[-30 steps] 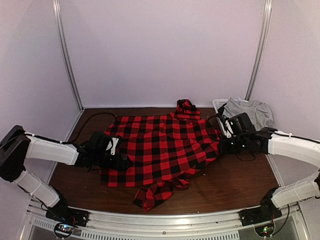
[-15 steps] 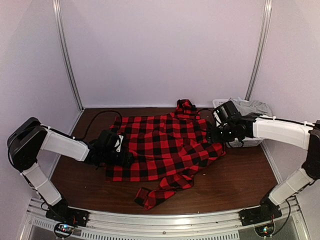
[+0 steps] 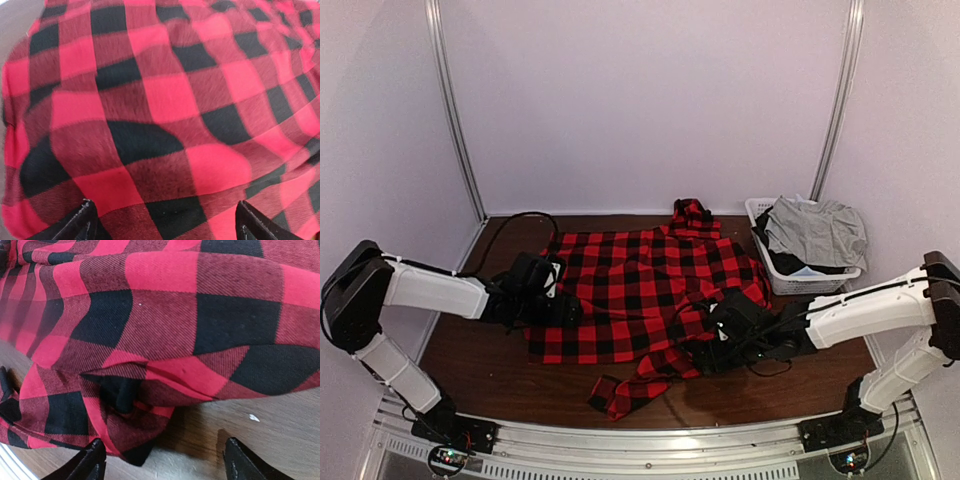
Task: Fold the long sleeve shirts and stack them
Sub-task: Pick up the flattened shirt from the center of the board.
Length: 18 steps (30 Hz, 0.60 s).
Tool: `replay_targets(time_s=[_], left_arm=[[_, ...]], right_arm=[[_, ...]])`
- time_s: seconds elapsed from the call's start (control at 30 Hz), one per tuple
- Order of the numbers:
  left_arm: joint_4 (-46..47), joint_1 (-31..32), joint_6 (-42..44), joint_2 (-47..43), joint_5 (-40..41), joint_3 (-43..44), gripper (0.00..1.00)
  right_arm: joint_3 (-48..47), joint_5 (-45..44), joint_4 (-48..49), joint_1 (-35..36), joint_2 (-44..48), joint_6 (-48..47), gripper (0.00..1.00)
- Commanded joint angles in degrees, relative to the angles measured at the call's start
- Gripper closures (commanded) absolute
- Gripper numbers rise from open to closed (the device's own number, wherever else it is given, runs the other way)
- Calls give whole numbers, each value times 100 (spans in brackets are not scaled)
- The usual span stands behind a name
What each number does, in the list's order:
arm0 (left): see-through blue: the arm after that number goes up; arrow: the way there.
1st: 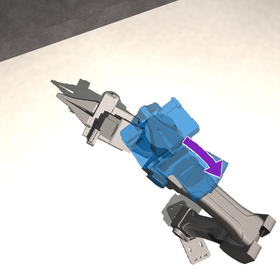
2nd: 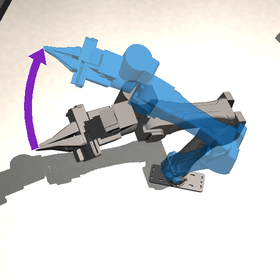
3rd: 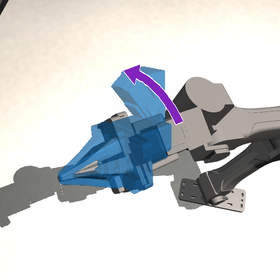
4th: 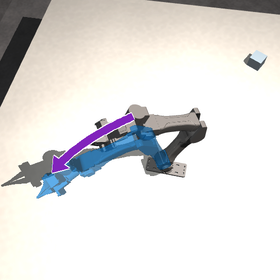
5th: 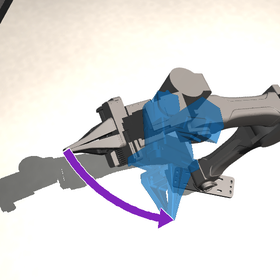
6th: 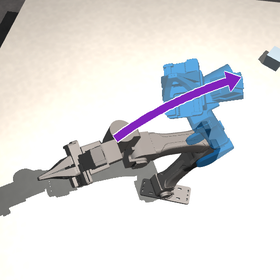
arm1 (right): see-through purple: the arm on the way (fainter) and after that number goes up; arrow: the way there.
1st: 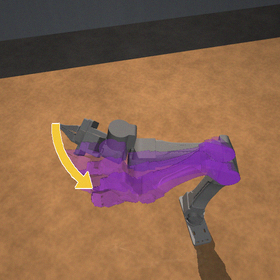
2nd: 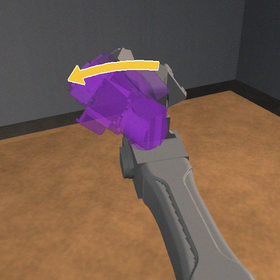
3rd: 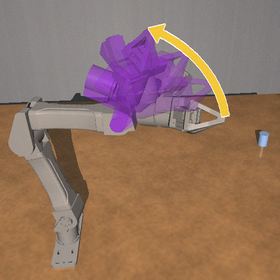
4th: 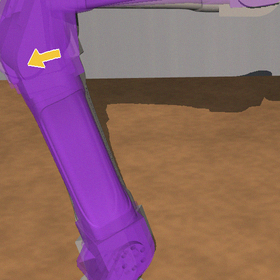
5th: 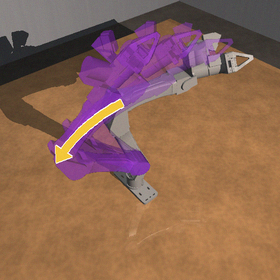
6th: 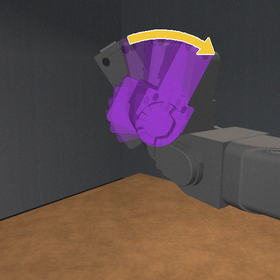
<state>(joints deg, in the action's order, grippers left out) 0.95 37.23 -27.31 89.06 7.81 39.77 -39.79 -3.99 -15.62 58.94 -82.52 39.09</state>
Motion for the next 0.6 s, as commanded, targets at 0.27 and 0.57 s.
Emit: replay_targets(time_s=[0.27, 0.57], left_arm=[[-576, -6, 289, -830, -221, 105, 2], [-1123, 405, 139, -1666, -1076, -415, 3]], right_arm=[[-81, 258, 731, 144, -567, 46, 66], [-1090, -258, -2063, 276, 683, -211, 100]])
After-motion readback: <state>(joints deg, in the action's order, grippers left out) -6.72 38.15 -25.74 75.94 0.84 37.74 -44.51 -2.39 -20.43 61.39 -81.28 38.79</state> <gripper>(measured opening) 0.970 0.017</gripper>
